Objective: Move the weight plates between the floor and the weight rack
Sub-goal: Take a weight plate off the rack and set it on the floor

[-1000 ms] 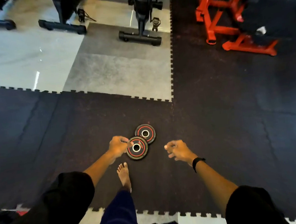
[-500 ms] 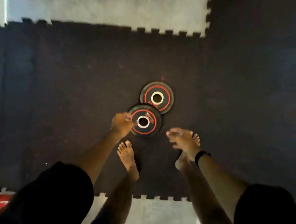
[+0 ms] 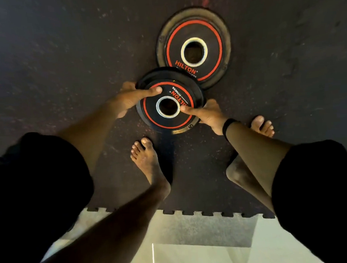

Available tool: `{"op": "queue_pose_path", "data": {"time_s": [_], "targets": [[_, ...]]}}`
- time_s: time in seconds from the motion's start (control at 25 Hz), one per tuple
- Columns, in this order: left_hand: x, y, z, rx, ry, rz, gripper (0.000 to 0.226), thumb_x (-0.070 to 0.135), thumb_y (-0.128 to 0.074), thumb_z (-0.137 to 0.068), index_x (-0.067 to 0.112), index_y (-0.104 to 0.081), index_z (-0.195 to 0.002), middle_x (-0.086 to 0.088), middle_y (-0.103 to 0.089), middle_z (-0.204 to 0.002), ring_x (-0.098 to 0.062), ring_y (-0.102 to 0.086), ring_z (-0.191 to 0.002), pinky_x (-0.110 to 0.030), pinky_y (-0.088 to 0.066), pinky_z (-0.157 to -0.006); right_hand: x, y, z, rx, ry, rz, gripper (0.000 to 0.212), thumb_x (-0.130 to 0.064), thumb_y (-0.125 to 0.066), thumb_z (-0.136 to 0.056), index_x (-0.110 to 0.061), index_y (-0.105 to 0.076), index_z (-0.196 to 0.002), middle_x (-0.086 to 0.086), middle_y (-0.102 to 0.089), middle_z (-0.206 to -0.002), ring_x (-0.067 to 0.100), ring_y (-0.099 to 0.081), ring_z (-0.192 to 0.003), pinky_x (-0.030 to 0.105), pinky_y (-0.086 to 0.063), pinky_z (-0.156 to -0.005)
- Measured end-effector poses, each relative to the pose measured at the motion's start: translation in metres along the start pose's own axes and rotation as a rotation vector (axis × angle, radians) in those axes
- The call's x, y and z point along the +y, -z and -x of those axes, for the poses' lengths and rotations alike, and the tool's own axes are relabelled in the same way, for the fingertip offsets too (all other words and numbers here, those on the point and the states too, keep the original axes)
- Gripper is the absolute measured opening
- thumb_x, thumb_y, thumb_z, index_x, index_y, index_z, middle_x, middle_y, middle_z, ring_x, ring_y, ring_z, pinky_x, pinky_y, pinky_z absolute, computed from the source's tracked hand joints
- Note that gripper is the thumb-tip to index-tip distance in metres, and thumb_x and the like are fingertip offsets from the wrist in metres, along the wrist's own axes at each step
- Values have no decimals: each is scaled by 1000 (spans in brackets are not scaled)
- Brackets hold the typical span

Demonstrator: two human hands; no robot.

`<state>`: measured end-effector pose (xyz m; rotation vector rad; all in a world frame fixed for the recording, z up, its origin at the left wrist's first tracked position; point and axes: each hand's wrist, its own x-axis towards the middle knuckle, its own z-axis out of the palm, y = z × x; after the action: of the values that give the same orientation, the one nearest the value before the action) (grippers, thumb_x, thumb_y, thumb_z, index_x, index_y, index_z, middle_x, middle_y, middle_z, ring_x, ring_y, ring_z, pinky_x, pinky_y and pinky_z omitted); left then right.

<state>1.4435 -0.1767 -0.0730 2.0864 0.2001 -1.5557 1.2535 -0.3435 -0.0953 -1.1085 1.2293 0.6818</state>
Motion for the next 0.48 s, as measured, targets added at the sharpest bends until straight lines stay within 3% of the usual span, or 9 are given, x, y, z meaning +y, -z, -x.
{"op": "queue_pose_path", "data": {"time_s": [0.08,0.12,0.24,0.32,0.4,0.48], "targets": [[-2,-1,13,30,53,13,107,70,-89,-40,17,-60,-129,0,-66,-127,-12,-63,-114,-33,-50,-100,-15,12,20,-24,-21,23,86,-48,-93,-52,-8,-57,-119,1,-67,-112,15,-65,-104,27,-52,-65],[0,-5,30,34,68,40,107,73,-87,-39,16,-62,-126,-1,-67,-124,-14,-64,-112,-35,-51,-100,-23,20,35,-50,-22,71,88,-50,-93,-50,-11,-59,-121,1,-67,-115,17,-65,-106,27,-51,-62],[22,-21,113,-21,84,104,69,60,-85,-61,15,-71,-112,0,-74,-107,-12,-69,-100,-32,-54,-95,-48,51,101,-84,31,262,63,-49,-90,-60,-19,-69,-111,-3,-72,-107,10,-66,-97,25,-52,-61],[34,-27,171,-32,87,163,68,58,-88,-56,16,-70,-106,2,-74,-101,-11,-70,-95,-32,-56,-91,-69,69,168,-92,67,336,55,-48,-91,-59,-20,-73,-103,-6,-75,-99,6,-69,-89,25,-58,-69],[49,-21,223,-35,85,155,82,62,-91,-45,16,-68,-109,1,-73,-104,-13,-70,-96,-33,-57,-88,-87,82,230,-62,100,390,70,-55,-91,-48,-19,-75,-106,-3,-77,-104,12,-71,-98,35,-58,-90],[62,-8,276,-56,59,157,100,66,-93,-30,18,-68,-113,-2,-73,-110,-19,-71,-101,-37,-59,-87,-109,91,309,-45,129,405,76,-57,-91,-47,-19,-74,-111,0,-76,-109,14,-70,-103,38,-55,-96]]}}
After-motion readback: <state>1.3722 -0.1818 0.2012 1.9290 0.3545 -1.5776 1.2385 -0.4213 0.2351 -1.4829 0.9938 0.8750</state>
